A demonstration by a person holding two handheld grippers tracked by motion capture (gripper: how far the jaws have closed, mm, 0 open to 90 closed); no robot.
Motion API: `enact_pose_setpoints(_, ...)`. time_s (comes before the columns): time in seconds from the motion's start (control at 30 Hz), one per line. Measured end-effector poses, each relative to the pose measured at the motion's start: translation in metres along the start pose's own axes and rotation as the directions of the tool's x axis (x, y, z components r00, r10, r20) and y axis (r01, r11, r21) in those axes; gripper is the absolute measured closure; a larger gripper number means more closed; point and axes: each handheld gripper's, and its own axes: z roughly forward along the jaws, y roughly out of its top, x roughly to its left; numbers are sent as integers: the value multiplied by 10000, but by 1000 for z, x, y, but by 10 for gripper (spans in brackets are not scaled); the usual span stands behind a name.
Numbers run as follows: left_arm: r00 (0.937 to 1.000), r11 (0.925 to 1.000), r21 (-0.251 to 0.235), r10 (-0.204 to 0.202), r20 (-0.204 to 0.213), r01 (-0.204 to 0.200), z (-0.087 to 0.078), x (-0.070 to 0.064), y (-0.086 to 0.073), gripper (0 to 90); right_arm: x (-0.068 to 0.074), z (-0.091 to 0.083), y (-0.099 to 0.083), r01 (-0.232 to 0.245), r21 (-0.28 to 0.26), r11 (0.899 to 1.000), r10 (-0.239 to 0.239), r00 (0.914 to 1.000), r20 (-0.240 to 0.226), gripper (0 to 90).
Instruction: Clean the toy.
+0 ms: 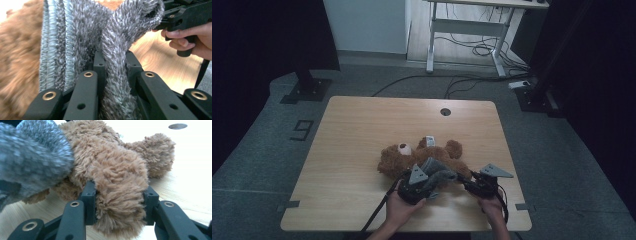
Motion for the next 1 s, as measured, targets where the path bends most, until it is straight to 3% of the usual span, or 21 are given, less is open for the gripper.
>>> enact_pose_setpoints(0.17,9993,9990,-335,-294,-251,285,-23,16,-5,754,-1,0,-1,77,-19,10000,-77,10000,-22,586)
enact_pose_setpoints(0.3,9952,9967,-561,-622,-754,581,-44,35,-11,753,0,0,-1,91,-21,10000,-91,10000,0,586)
enact_pose_setpoints(0.5,9923,9937,-762,-888,-863,823,-55,45,-12,752,0,0,-1,77,-43,10000,-77,10000,17,586)
enact_pose_setpoints(0.73,9984,9942,-1037,-318,-462,269,-46,24,13,750,0,1,-1,75,-42,10000,-75,10000,44,586)
enact_pose_setpoints(1.0,9994,9951,-943,322,113,-310,-11,-2,52,751,0,1,-1,103,-44,9999,-103,9999,40,586)
